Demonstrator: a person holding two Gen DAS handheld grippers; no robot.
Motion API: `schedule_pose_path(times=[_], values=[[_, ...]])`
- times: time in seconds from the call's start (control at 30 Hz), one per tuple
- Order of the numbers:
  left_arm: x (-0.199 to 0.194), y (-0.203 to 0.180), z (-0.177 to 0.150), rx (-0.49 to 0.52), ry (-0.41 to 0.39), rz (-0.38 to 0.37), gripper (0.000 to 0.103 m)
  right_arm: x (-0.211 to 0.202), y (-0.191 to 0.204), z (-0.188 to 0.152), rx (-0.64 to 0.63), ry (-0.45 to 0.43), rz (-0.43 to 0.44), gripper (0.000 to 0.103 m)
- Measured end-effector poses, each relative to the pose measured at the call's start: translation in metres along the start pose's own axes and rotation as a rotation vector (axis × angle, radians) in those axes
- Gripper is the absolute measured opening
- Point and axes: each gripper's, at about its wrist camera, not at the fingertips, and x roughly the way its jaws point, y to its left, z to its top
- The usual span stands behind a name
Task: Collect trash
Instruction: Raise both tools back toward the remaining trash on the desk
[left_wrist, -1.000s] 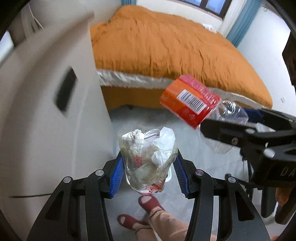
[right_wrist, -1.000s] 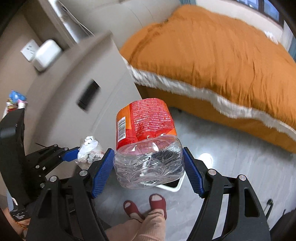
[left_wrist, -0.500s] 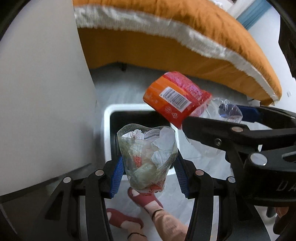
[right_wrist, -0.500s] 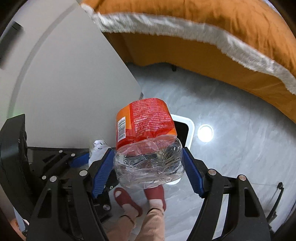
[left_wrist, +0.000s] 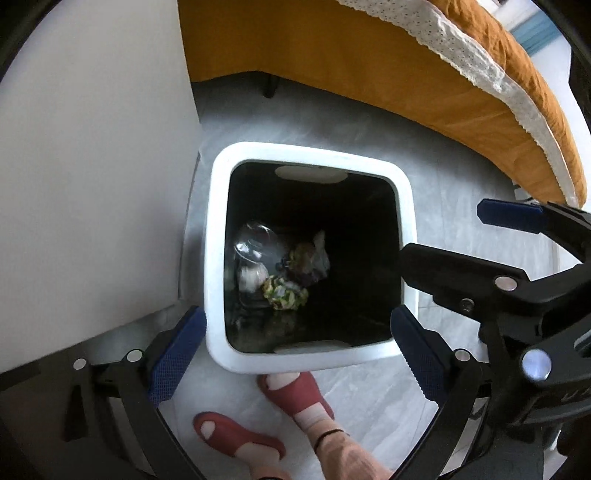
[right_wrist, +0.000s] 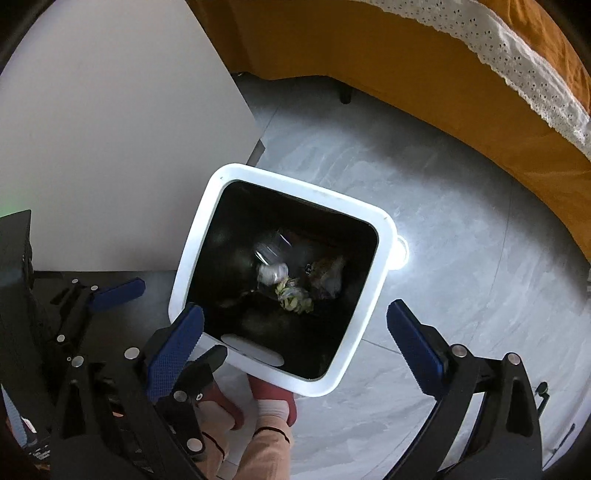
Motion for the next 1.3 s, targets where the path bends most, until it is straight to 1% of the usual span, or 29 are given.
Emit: schedule_pose_path(times=[0.17, 0.27, 0.37, 0.47, 0.57, 0.67, 0.7, 0.73, 0.77, 0.8, 0.83, 0.87, 0.93, 1.03, 1.07, 1.1, 1.17, 1.3], values=[[-0.023, -0.007, 0.006, 0.002, -0.014, -0.001, 0.098, -0.022, 0.012, -0.001, -0.025, 0.0, 0.004, 0.099], [-0.047, -0.011, 0.011, -0.007, -0.033, -0.006, 0.098, -0.036, 0.016, 0.001, -0.038, -0.005, 0.005, 0.099], [-0.072, -0.015, 0.014, -0.016, -0.047, -0.006, 0.098, -0.059, 0.021, 0.002, -0.039, -0.018, 0.013, 0.099], [-0.096, -0.021, 0.015, -0.033, -0.063, -0.018, 0.098, -0.085, 0.025, 0.003, -0.034, -0.028, 0.033, 0.099], [-0.131, -0.029, 0.018, -0.057, -0.087, -0.032, 0.098, -0.117, 0.028, 0.004, -0.03, -0.058, 0.038, 0.099], [-0.166, -0.038, 0.018, -0.053, -0.124, -0.023, 0.098, -0.159, 0.032, 0.003, -0.038, -0.108, 0.031, 0.099], [-0.188, -0.044, 0.019, -0.046, -0.145, -0.018, 0.098, -0.179, 0.034, 0.002, -0.048, -0.126, 0.029, 0.099], [-0.2, -0.047, 0.019, -0.04, -0.159, -0.014, 0.098, -0.197, 0.038, 0.002, -0.063, -0.141, 0.031, 0.099], [-0.223, -0.052, 0.019, -0.033, -0.192, -0.019, 0.098, -0.218, 0.044, 0.002, -0.084, -0.17, 0.025, 0.099], [-0.238, -0.055, 0.019, -0.028, -0.212, -0.02, 0.098, -0.234, 0.048, 0.001, -0.101, -0.196, 0.019, 0.099], [-0.264, -0.061, 0.019, -0.018, -0.25, -0.016, 0.098, -0.252, 0.054, 0.001, -0.12, -0.229, 0.013, 0.099], [-0.276, -0.063, 0.02, -0.013, -0.268, -0.014, 0.098, -0.279, 0.06, 0.001, -0.143, -0.282, 0.009, 0.099], [-0.321, -0.07, 0.02, -0.014, -0.339, -0.008, 0.098, -0.312, 0.066, 0.003, -0.162, -0.342, 0.013, 0.099], [-0.383, -0.066, 0.015, -0.052, -0.455, 0.003, 0.098, -0.362, 0.078, 0.007, -0.195, -0.441, 0.027, 0.099], [-0.399, -0.064, 0.014, -0.067, -0.486, 0.018, 0.098, -0.375, 0.083, 0.009, -0.208, -0.465, 0.035, 0.099], [-0.423, -0.056, 0.01, -0.095, -0.533, 0.046, 0.098, -0.391, 0.092, 0.013, -0.229, -0.494, 0.052, 0.099], [-0.448, -0.047, 0.004, -0.127, -0.578, 0.078, 0.098, -0.408, 0.105, 0.016, -0.257, -0.532, 0.078, 0.099], [-0.494, -0.01, -0.018, -0.196, -0.668, 0.218, 0.098, -0.435, 0.149, 0.024, -0.349, -0.593, 0.144, 0.099]])
